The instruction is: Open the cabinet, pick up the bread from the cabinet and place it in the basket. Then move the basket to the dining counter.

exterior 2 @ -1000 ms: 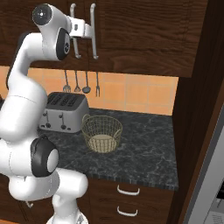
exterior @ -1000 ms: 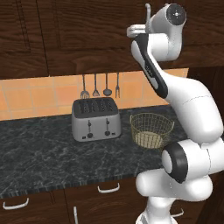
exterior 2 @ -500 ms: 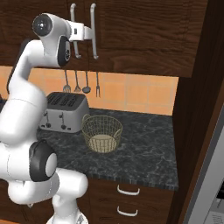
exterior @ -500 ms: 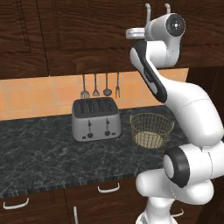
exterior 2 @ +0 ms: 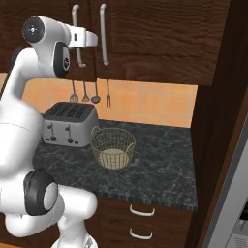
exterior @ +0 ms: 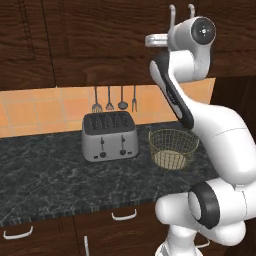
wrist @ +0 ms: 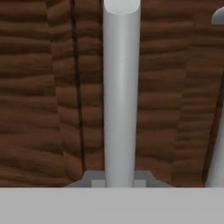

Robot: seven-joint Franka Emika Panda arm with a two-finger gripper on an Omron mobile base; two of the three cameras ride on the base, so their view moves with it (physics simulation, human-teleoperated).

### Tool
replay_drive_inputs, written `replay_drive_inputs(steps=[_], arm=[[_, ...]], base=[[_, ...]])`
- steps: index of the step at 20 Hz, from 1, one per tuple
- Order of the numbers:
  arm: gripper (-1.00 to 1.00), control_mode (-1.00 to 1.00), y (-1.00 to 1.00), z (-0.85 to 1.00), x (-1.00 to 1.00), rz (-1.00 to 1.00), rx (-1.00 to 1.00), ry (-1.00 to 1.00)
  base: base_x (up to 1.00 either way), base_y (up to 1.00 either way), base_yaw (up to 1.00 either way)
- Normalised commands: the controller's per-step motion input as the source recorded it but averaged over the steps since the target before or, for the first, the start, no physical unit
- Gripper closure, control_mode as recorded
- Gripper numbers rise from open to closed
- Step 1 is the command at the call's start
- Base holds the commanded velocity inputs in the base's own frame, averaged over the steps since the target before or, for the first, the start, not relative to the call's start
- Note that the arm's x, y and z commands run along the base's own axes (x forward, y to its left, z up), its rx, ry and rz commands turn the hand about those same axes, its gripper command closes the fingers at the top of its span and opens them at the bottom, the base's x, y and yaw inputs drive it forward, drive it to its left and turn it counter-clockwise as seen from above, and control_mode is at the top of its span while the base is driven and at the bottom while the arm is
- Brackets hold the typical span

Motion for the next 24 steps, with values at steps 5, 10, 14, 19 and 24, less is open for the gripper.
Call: replay_drive_inputs(steps=[5, 10, 14, 19, 24], arm=[[1.00, -1.00, 0.60, 0.00, -0.92, -0.14, 0.00, 0.08], [1.00, -1.00, 0.77, 0.00, -1.00, -0.20, 0.00, 0.14], [1.00, -1.00, 0.83, 0.00, -1.00, -0.21, -0.03, 0.21], [1.00, -1.00, 0.80, -0.02, -0.87, -0.22, -0.03, 0.15], [-1.00, -1.00, 0.67, 0.00, -0.57, -0.22, -0.02, 0.07]], base=[[0.00, 0.00, 0.00], [0.00, 0.00, 0.00], [0.00, 0.00, 0.00], [0.00, 0.00, 0.00], [0.00, 0.00, 0.00]])
